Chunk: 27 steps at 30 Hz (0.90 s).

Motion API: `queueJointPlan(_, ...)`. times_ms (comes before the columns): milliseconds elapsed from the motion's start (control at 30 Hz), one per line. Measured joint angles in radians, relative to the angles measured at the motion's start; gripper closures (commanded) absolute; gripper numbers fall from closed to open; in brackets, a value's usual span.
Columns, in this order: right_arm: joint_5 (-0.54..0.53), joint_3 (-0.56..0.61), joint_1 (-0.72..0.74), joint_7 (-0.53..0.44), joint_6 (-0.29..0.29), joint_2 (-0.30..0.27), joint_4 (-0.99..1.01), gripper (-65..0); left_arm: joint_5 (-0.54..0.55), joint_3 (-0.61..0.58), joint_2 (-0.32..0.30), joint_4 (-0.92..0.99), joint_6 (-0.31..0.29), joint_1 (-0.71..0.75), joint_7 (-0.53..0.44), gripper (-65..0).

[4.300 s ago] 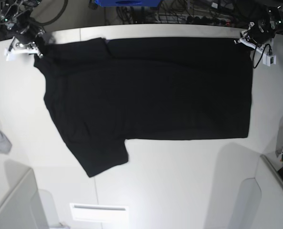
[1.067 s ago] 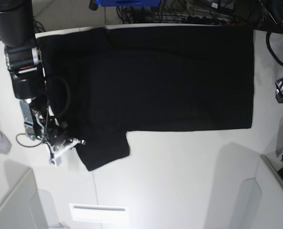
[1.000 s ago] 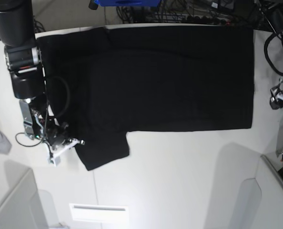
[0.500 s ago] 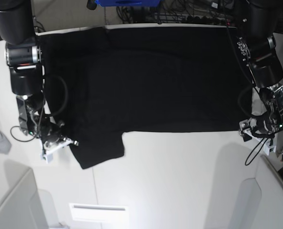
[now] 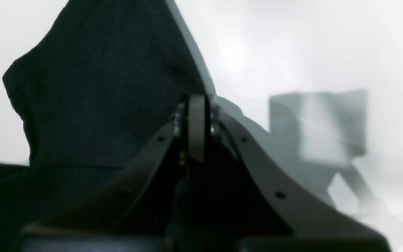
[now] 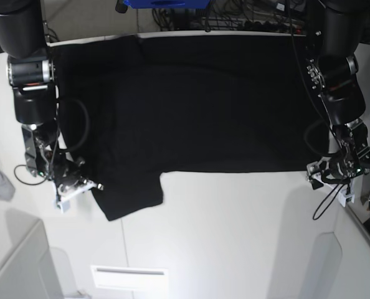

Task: Fold the T-shirt properly
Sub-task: 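Lift the hem with both grippers and fold it onto the shoulders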

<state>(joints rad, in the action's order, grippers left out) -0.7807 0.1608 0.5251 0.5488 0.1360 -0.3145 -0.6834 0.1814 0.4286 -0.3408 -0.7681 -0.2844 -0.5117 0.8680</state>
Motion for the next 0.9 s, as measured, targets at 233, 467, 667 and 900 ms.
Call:
queueJointPlan(233,0.000,0.000,0.000,0.000,0.000,-0.001,0.000,0.0,-0.004,0.002,-0.005,0.008,0.001,0.005,-0.013,-16.6)
queueJointPlan(467,0.000,0.000,-0.003,-0.005,0.000,-0.001,-0.001,0.0,0.032,0.004,-0.008,-0.001,0.000,0.035,-0.028,0.0)
queueJointPlan(667,0.014,0.000,-0.045,0.004,-0.007,-0.006,-0.105,0.0,0.027,-0.001,-0.006,-0.092,-0.008,0.065,0.028,0.0)
queueJointPlan(900,0.008,-0.006,-0.142,0.011,-0.005,-0.041,-0.322,0.0,0.008,0.020,-0.012,-0.351,-0.208,0.201,0.185,0.0)
